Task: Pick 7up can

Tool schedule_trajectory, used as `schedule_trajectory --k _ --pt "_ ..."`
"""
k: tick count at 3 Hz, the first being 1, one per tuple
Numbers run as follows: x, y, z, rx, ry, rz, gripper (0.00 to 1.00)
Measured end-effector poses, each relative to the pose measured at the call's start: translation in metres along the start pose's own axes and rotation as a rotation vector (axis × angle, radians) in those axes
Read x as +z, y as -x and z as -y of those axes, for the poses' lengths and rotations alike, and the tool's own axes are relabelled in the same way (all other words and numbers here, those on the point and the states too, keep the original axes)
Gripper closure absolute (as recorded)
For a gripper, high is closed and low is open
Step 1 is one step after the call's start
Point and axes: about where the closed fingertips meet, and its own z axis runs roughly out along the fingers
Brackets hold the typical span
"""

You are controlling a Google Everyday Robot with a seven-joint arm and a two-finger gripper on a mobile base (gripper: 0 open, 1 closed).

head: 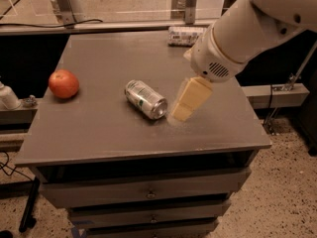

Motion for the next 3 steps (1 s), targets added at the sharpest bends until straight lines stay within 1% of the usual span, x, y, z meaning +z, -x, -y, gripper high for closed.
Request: schedule_trajectory --k 1,2,3 --pt "0.0 0.0 0.0 0.0 0.0 0.0 0.0" --pt "0.009 0.0 0.001 0.029 -0.015 -0.011 0.0" --pt "0.042 0.008 0.008 0.075 -0.023 -0.034 0.0"
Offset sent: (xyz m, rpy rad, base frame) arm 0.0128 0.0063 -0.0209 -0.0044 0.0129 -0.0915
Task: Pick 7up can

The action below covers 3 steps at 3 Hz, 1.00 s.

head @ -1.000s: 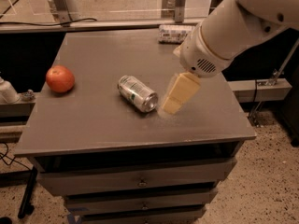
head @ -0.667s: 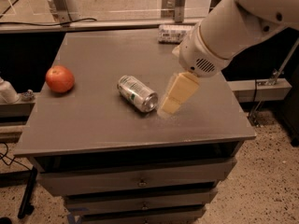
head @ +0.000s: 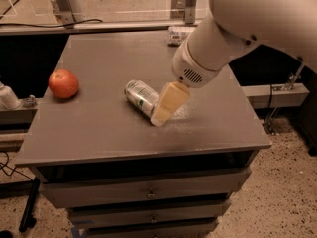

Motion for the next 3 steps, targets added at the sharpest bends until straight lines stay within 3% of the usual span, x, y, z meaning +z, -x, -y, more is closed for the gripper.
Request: schedule_trajectory --k 2,3 --pt "0.076 0.018 0.009 0.123 0.007 -0.034 0.0" --pt "0.095 0.02 0.017 0.174 -0.01 -0.042 0.18"
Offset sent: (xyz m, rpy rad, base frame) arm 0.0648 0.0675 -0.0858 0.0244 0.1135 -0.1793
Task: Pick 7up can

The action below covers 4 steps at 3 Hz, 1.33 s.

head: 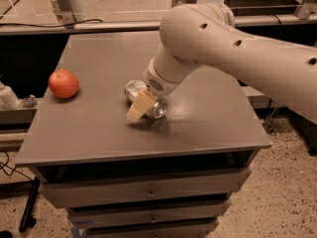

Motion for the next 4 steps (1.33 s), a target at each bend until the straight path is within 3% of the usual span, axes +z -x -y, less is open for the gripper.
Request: schedule_trajectory --k 2,3,4 --pt "0.005 0.004 0.014 0.033 -0.032 -0.002 0.65" --pt "-0.008 0.005 0.03 0.016 -0.047 0.001 0.88" --pt "-0.036 -0.007 0.059 0.025 -0.031 0.038 1.0"
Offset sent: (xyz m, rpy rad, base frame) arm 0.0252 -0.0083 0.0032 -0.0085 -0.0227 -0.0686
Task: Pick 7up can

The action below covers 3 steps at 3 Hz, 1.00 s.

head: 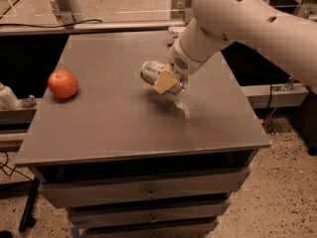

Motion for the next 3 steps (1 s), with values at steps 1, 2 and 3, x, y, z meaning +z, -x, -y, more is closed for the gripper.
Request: schedule_trajectory --k 1,2,3 --pt "-0.042 -0.003 0.02 0.003 0.049 0.088 1.0" --pt "-0.086 0.007 0.028 0.016 0.111 0.22 1.0" --pt "-0.092 0.017 0.024 0.02 0.123 0.249 1.0"
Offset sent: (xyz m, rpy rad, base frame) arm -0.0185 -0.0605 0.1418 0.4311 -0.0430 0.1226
